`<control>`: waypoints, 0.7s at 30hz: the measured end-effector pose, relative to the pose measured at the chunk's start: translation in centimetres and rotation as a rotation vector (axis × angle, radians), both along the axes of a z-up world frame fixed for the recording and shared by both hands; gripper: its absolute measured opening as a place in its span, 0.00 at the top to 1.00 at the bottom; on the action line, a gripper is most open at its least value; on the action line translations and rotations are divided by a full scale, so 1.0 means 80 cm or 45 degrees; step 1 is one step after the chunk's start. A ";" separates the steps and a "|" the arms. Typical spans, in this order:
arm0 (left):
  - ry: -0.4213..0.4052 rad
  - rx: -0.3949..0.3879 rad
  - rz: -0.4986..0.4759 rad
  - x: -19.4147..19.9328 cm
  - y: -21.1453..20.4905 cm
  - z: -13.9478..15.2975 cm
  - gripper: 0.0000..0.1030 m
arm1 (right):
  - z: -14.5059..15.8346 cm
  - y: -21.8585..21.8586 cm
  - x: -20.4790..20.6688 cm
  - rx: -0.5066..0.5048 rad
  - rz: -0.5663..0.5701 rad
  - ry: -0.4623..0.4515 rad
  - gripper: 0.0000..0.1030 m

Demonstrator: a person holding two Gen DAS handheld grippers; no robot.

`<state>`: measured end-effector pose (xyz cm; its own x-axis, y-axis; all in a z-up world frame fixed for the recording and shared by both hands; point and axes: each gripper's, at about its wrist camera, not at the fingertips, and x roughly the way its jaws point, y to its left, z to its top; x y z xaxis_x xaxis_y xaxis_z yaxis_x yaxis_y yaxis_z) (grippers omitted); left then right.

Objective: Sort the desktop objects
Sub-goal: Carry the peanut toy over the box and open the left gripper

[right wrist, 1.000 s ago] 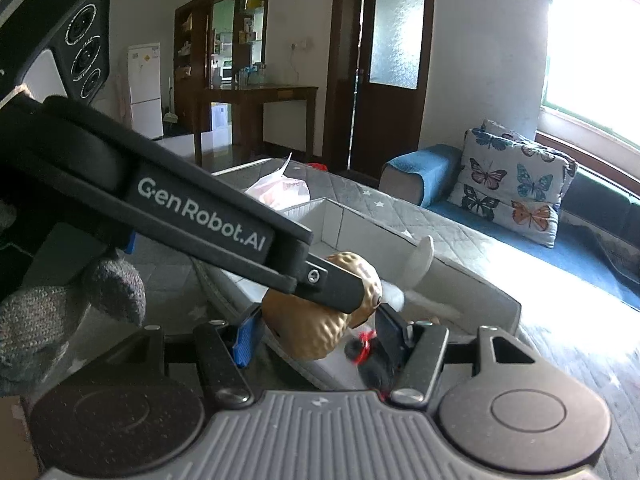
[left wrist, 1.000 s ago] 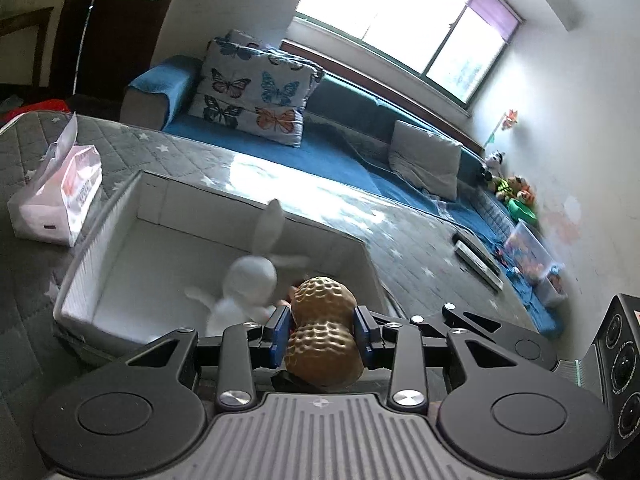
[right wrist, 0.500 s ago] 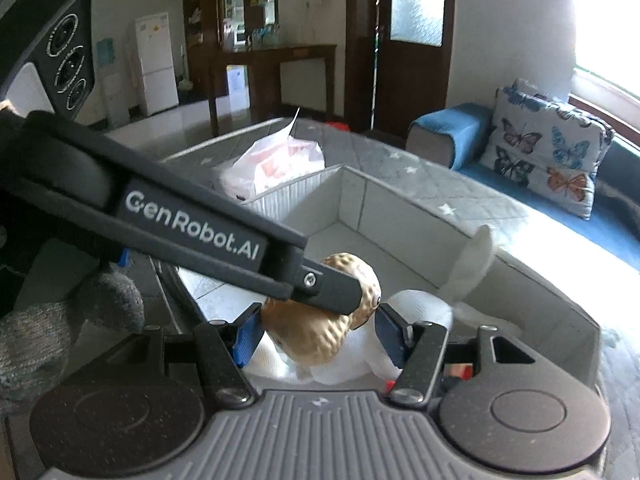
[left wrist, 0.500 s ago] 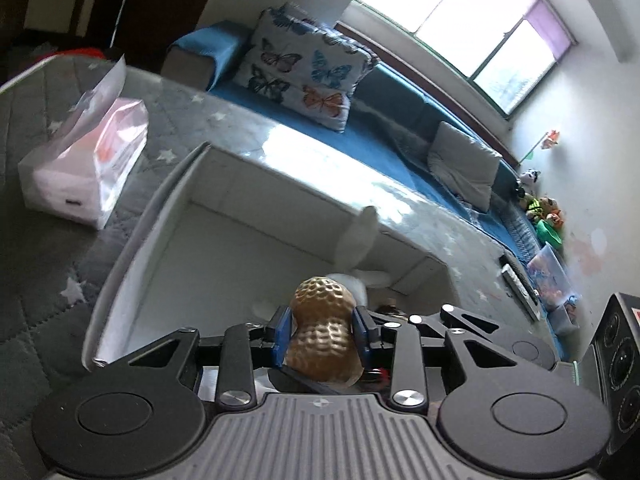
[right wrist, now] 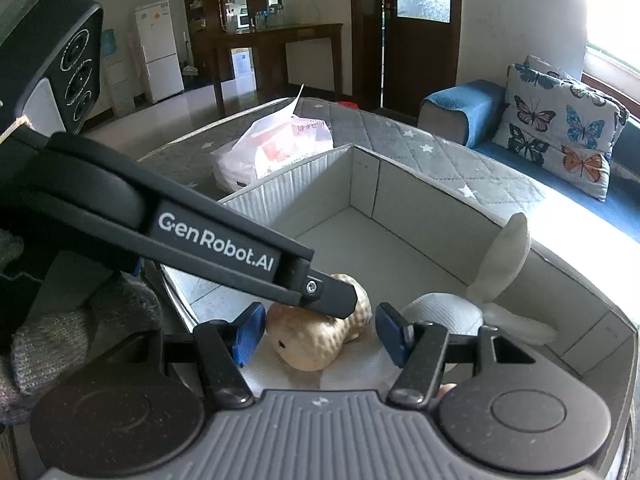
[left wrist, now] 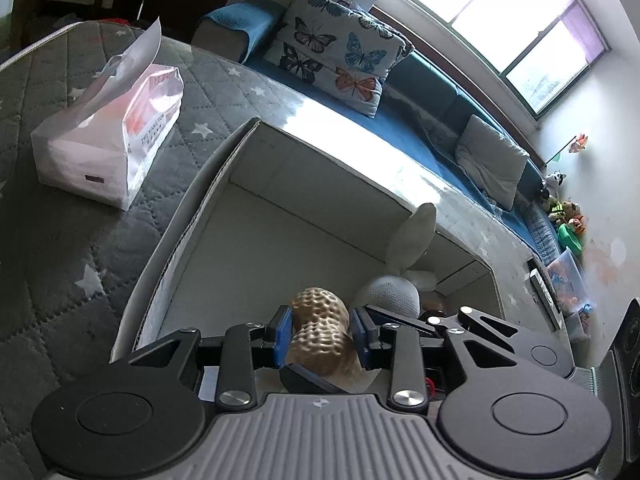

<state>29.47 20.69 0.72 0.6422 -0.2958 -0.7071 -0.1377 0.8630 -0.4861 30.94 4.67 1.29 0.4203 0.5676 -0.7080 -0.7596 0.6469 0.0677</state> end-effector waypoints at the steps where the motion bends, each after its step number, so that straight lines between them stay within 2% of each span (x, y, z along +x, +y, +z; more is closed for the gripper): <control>1: -0.001 0.006 0.004 -0.001 0.000 0.001 0.66 | 0.002 0.000 0.001 0.006 -0.004 0.006 0.39; 14: -0.036 0.071 0.021 -0.019 -0.005 0.017 0.66 | 0.015 -0.020 -0.015 0.064 -0.027 0.005 0.39; 21: -0.073 0.103 0.022 -0.035 -0.015 0.031 0.66 | 0.030 -0.034 -0.031 0.084 -0.039 -0.037 0.38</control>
